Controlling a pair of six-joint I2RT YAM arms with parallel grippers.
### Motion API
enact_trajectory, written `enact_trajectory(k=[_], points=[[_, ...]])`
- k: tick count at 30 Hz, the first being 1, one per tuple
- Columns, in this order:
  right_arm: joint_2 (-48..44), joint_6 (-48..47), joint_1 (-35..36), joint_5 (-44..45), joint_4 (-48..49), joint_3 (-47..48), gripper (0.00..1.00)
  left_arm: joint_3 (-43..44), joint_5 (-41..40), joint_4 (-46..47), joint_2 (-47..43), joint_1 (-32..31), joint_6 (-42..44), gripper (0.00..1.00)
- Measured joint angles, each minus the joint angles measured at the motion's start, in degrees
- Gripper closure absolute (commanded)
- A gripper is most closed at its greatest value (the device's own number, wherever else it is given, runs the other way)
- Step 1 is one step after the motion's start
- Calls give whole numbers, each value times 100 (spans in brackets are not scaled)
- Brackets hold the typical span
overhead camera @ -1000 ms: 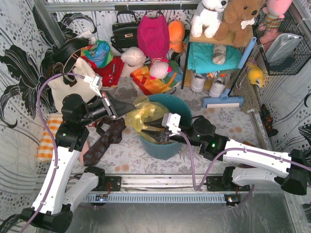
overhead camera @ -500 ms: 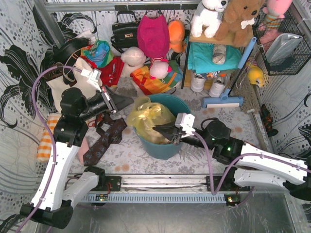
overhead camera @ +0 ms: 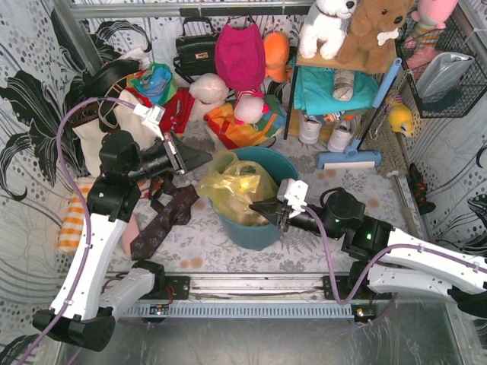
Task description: Tie the trash bag
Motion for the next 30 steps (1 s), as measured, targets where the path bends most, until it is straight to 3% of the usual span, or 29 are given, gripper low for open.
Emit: enact_trajectory(k=[2,6,13,17,23,30], points=[[52,0,4,39,2,-2,100,127,107,-90,35,0,33,70],[179,0,9,61,42,-4,100,378,269,-118,26,0,116,63],[337,0,9,-90,260,-4,94,608,378,-334,48,0,240,59],[669,0,9,-435,330,151,70,955,400,-601,153,-13,407,57],[807,28,15,-752,321,251,70,1250,341,-1008,197,-164,682,57],[-17,42,15,-809,131,348,66,1714,-190,-1613,227,-444,1032,58]])
